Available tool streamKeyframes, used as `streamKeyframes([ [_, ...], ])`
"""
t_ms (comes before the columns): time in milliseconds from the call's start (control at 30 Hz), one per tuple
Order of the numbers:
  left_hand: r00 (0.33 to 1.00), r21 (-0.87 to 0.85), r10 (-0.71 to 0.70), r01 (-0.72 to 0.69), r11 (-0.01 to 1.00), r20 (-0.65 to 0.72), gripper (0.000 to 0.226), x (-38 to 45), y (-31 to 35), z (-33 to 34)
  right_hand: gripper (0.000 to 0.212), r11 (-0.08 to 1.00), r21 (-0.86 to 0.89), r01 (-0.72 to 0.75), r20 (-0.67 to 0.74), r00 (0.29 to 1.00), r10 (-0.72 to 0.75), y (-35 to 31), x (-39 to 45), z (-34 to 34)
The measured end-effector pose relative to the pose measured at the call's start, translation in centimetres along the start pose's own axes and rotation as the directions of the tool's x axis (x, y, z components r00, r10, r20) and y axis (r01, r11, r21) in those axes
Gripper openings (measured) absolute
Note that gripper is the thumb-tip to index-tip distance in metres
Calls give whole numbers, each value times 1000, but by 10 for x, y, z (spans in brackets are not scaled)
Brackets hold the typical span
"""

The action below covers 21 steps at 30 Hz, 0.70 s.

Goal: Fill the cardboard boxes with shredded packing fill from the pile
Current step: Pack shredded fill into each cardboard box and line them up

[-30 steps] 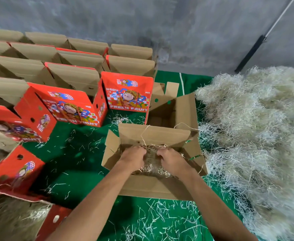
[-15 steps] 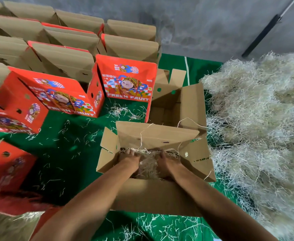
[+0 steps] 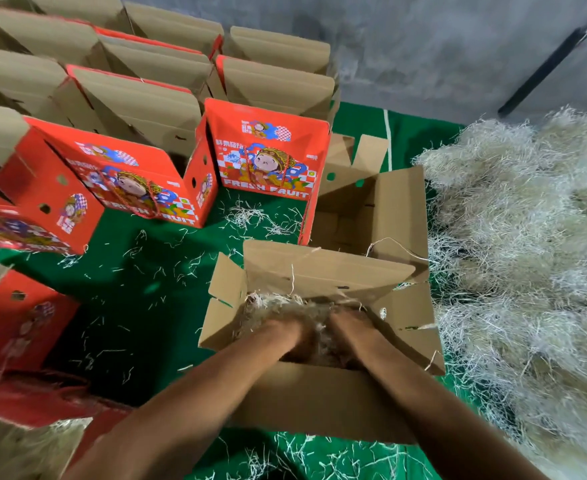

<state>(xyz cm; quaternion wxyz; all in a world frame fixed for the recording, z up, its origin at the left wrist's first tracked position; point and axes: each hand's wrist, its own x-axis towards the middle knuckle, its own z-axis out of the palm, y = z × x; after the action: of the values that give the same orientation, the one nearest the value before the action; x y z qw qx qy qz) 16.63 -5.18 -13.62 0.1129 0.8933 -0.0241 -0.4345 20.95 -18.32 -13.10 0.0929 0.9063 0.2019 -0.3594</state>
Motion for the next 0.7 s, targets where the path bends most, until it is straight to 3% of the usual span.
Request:
streamKeyframes([
  [67,997,44,-79,78,996,25,36,11,-8,7,42,1000,-8,-15,35,999,16,-3,3,16],
  [167,985,219,-167,154,964,42,41,11,-15,9,68,998,-16,-61,88,994,62,-5,4,32],
  [233,972,332,-229,201,922,47,60,8,-14,4,77,996,55,-75,88,994,70,-4,5,33],
  [300,963,322,-270,251,913,15,73,10,-12,2,84,989,130,-75,119,991,60,-5,3,28],
  [367,971,226,-237,236,945,-24,64,4,-10,-1,70,985,169,-40,116,993,20,-3,-1,17],
  [467,988,41,-125,129,991,-92,41,-4,-8,-11,33,967,252,23,-92,996,0,5,-5,3],
  [500,988,9,-108,109,994,-114,35,-7,-7,-15,27,960,280,4,-75,997,17,8,-5,0],
  [567,993,7,-117,117,993,-10,34,-10,-9,-18,27,926,375,-54,168,986,-11,9,-11,0],
  [633,982,45,-161,157,987,97,37,-10,-15,-13,33,917,389,-86,391,917,-80,4,-15,6],
  [700,974,150,-187,168,974,124,37,-9,-22,-5,33,932,360,-44,407,906,-115,1,-15,10],
])
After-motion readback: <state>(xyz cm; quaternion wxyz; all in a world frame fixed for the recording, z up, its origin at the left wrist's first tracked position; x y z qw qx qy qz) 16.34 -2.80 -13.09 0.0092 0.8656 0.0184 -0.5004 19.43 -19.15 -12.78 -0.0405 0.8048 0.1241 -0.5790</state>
